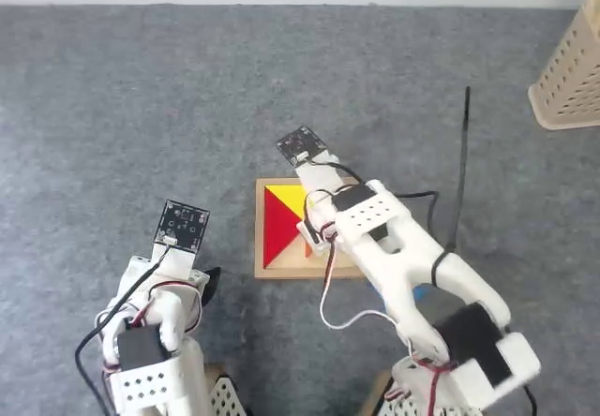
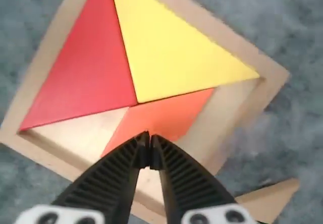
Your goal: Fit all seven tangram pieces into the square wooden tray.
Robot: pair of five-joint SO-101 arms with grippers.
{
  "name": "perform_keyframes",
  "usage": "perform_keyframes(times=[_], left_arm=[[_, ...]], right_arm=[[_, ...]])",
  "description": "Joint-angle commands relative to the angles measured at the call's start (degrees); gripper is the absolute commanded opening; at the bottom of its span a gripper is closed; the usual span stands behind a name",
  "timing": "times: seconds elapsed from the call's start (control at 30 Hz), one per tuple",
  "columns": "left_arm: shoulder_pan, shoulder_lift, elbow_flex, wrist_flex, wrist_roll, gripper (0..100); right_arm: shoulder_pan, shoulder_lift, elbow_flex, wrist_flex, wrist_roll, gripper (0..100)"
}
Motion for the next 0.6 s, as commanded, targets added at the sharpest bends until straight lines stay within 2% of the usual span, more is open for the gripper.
perform_keyframes(times=[0.0, 0.23, 0.57], left_arm=[[0.1, -1.0, -0.7, 0.1, 0.4, 30], [0.1, -1.0, -0.7, 0.1, 0.4, 30], [0.1, -1.0, -0.7, 0.1, 0.4, 30]], right_arm=[[3.8, -9.7, 4.0, -3.9, -2.4, 0.6], [2.1, -10.2, 11.5, -13.4, 0.7, 0.6], [1.3, -1.4, 8.4, -12.4, 1.4, 0.6]])
